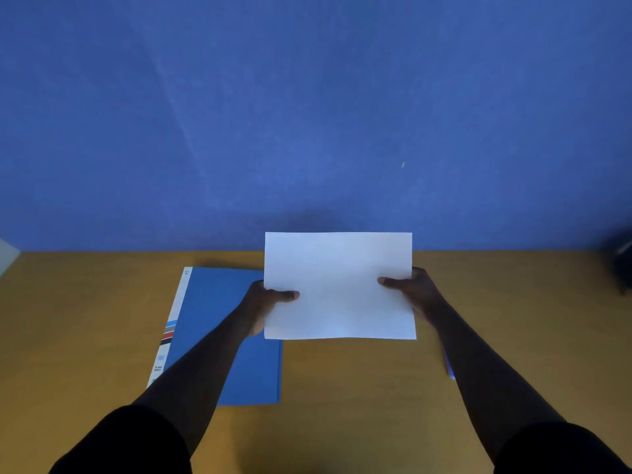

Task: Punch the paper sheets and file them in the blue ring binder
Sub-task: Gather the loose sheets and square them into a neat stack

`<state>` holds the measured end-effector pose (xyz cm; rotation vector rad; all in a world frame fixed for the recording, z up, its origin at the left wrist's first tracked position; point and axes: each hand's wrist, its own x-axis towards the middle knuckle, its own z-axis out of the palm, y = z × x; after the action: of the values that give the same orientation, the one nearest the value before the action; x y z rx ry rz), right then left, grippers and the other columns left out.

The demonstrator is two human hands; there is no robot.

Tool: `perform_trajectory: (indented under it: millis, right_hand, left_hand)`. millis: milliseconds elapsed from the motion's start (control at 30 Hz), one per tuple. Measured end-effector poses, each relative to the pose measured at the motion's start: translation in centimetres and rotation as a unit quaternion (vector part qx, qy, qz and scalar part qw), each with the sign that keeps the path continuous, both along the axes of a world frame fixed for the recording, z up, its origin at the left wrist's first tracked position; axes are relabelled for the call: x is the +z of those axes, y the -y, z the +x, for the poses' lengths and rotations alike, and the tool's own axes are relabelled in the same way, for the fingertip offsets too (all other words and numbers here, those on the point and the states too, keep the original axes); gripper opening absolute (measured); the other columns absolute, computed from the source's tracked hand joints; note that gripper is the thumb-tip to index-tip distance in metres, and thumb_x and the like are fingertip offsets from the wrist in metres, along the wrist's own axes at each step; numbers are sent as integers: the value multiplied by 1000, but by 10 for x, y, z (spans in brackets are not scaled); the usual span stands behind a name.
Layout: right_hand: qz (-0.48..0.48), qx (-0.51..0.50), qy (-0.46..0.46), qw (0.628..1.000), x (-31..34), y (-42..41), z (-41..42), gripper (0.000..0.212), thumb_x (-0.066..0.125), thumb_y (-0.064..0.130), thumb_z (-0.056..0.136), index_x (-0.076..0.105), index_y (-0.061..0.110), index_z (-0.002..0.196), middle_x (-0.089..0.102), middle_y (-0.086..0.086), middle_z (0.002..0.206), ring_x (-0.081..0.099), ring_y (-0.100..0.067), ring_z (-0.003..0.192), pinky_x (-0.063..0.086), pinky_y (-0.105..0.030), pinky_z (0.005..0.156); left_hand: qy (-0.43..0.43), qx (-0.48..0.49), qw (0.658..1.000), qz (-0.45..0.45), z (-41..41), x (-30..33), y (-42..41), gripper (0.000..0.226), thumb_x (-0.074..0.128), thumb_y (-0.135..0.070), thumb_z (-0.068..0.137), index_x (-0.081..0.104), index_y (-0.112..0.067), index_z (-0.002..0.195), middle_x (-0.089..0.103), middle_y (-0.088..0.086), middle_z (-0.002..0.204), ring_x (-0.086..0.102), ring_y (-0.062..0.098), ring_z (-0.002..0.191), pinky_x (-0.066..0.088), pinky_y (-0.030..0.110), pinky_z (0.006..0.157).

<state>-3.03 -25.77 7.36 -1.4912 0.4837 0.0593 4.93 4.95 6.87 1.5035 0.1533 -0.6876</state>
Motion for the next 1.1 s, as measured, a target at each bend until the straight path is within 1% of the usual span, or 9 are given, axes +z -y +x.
perform_trajectory:
  millis: [200, 300, 367, 600, 667, 800, 900, 967, 1100]
  right_hand:
    - [43, 25, -5, 999, 6, -12, -8, 33, 75, 7, 80, 68, 3, 112, 72, -14, 111, 69, -37, 102, 55, -50, 88]
    - [30, 23, 2, 999, 6, -16, -13, 39, 78, 9, 77, 67, 6, 114, 72, -13, 112, 68, -37, 103, 53, -53, 91]
    - [5, 15, 8, 1000, 10, -18, -15, 38, 78, 9, 78, 68, 8, 114, 73, -10, 111, 69, -35, 101, 54, -53, 90]
    - [2, -6, 10, 1000, 14, -17, -19, 33, 76, 6, 79, 70, 9, 111, 74, -10, 108, 70, -35, 98, 55, -51, 88]
    - [-3, -8, 11, 1000, 14, -16, -21, 32, 76, 5, 79, 69, 9, 111, 74, -10, 107, 70, -34, 97, 56, -49, 86]
    - [-3, -25, 6, 1000, 12, -13, -23, 32, 75, 3, 79, 69, 7, 110, 75, -9, 105, 71, -33, 96, 58, -44, 81]
    - [-17, -27, 3, 999, 11, -8, -24, 32, 76, 4, 79, 69, 7, 110, 75, -8, 104, 72, -31, 94, 58, -42, 79]
    - [-28, -25, 4, 999, 11, -5, -24, 31, 77, 4, 78, 70, 8, 109, 75, -7, 103, 72, -29, 92, 59, -36, 73]
    - [-46, -26, -5, 999, 7, 4, -25, 29, 76, 4, 79, 70, 11, 106, 74, -7, 103, 72, -22, 87, 58, -29, 68]
  left_hand:
    - [14, -5, 1000, -24, -2, 3, -11, 53, 85, -13, 56, 68, -7, 107, 74, 12, 105, 67, 37, 99, 54, 50, 82]
    - [15, -4, 999, -31, -4, 5, -15, 55, 85, -13, 55, 68, -5, 107, 74, 13, 105, 67, 37, 99, 54, 48, 81]
    - [12, -11, 999, -34, -6, 7, -18, 57, 85, -14, 55, 68, -5, 108, 74, 14, 105, 67, 37, 99, 55, 45, 79]
    - [-33, -63, 996, -51, -13, 7, -22, 58, 84, -14, 60, 65, -7, 114, 71, 17, 111, 65, 39, 105, 54, 49, 86]
    - [-39, -62, 996, -48, -15, 7, -21, 59, 84, -13, 59, 65, -6, 114, 71, 18, 111, 64, 40, 105, 54, 49, 85]
    - [-39, -66, 996, -38, -20, 6, -14, 69, 88, -18, 53, 64, -7, 117, 71, 18, 111, 64, 42, 106, 53, 57, 90]
    - [-36, -68, 996, -34, -23, 6, -9, 72, 90, -17, 51, 64, -7, 117, 71, 17, 111, 63, 41, 107, 53, 56, 90]
    - [-34, -70, 997, -31, -23, 5, -6, 74, 90, -18, 47, 64, -7, 116, 71, 17, 111, 63, 41, 107, 53, 55, 90]
    - [-25, -50, 998, 2, -24, -1, 5, 64, 87, -13, 51, 66, -7, 111, 72, 16, 107, 63, 40, 103, 53, 49, 84]
